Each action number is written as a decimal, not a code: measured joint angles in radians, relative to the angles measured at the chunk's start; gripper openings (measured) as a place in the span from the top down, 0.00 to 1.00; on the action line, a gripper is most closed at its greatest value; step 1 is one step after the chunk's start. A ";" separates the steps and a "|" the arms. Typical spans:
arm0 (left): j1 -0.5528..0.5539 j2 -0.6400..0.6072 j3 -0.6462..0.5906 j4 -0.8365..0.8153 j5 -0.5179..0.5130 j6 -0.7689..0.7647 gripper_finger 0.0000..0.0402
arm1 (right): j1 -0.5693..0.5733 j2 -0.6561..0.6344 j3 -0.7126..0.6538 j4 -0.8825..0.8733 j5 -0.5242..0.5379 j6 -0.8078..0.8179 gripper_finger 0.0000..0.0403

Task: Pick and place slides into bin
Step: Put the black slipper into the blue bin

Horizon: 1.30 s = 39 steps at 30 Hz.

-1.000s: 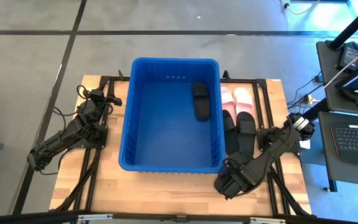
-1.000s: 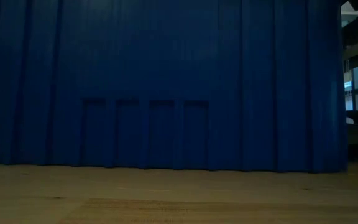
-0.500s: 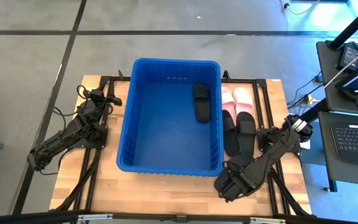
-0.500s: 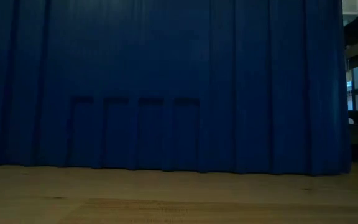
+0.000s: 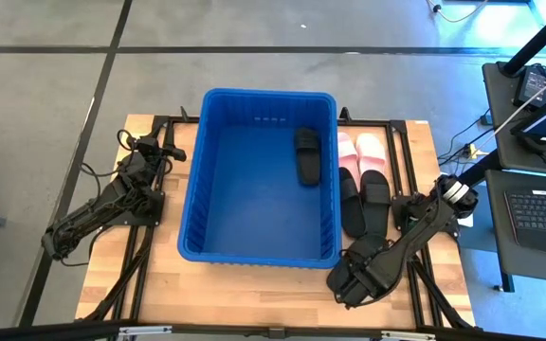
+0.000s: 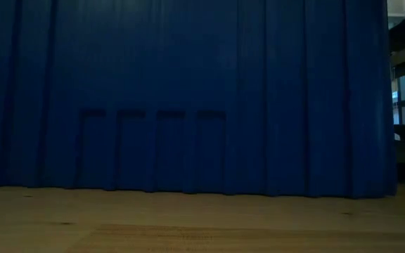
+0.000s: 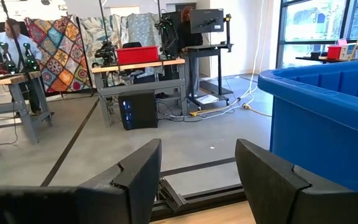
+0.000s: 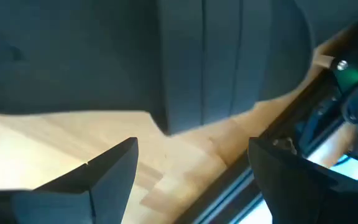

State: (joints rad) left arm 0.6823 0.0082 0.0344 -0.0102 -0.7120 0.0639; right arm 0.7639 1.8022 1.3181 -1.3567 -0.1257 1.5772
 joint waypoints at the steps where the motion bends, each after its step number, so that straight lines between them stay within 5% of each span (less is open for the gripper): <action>1: 0.000 0.000 0.000 0.000 0.000 0.000 0.50 | 0.000 -0.001 -0.021 0.029 0.000 0.000 0.24; 8: 0.000 0.000 0.000 0.000 0.000 0.000 0.50 | -0.001 -0.002 -0.124 0.180 -0.005 0.009 0.24; 22: 0.000 0.000 0.000 0.000 0.000 -0.003 0.50 | -0.003 -0.003 -0.164 0.097 0.011 0.016 0.30; 30: 0.000 0.000 0.000 0.000 0.000 -0.004 0.50 | -0.003 -0.003 -0.164 0.097 0.000 0.017 0.55; 39: 0.000 0.000 0.000 0.000 0.000 -0.005 0.50 | -0.003 -0.003 -0.135 0.093 -0.050 0.011 0.95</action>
State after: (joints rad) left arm 0.6821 0.0082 0.0343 -0.0101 -0.7120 0.0593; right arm 0.7612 1.7996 1.1832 -1.2639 -0.1757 1.5884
